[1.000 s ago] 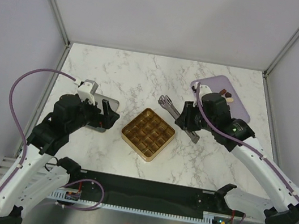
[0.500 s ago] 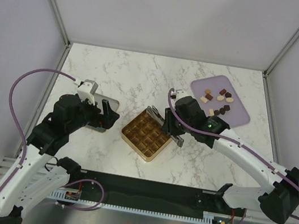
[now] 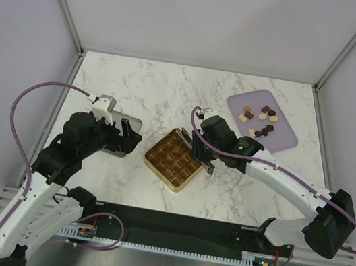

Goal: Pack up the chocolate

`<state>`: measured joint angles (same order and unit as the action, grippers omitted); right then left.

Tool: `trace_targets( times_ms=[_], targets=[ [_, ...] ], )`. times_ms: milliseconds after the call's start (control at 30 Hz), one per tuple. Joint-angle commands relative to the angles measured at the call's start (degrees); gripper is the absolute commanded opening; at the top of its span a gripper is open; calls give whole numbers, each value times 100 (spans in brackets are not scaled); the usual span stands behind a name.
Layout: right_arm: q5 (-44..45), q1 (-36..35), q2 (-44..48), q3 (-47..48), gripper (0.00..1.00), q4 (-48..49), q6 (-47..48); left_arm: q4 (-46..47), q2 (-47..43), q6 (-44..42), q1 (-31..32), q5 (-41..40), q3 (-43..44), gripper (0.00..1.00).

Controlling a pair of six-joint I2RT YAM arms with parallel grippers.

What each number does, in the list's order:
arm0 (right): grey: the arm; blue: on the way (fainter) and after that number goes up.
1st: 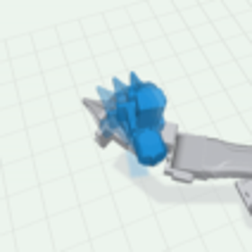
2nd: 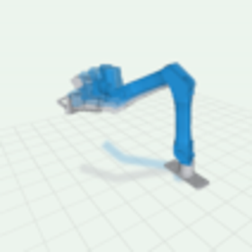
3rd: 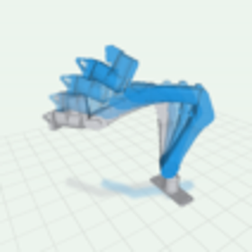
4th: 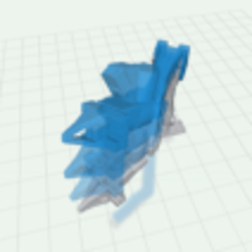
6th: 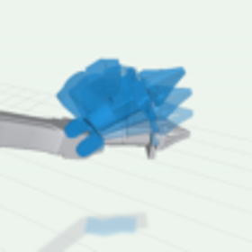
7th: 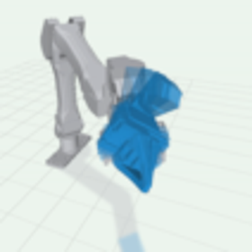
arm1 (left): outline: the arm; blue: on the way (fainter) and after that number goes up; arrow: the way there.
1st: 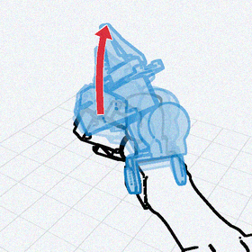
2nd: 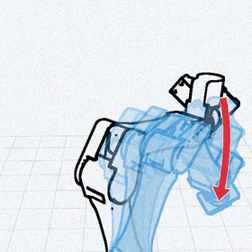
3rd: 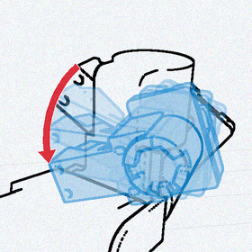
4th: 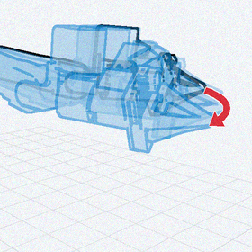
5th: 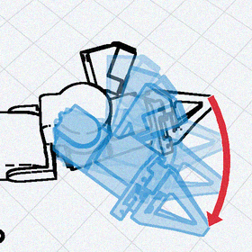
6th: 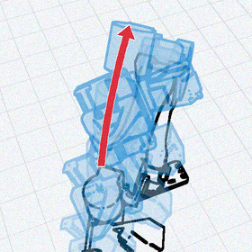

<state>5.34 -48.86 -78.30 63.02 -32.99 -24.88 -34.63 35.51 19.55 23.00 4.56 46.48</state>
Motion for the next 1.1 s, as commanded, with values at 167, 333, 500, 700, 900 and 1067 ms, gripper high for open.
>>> trace_targets(
  times_ms=[167,333,500,700,900,1067],
  targets=[
    [195,-80,-10,272,47,293,-60,0,-35,-241,29,-87,-34,100],
    [213,-97,-10,298,50,293,-78,0,-44,-241,29,-104,-42,100],
    [195,-97,78,359,50,267,-69,-8,-61,-241,29,-95,-42,100],
    [343,-88,368,692,49,-91,-17,0,-70,-241,29,-95,-42,100],
    [1214,410,456,878,49,-795,273,-8,-88,-233,29,-87,-42,100],
    [1259,1333,605,571,49,-946,370,-8,-88,-233,29,-69,-51,100]
  ],
)
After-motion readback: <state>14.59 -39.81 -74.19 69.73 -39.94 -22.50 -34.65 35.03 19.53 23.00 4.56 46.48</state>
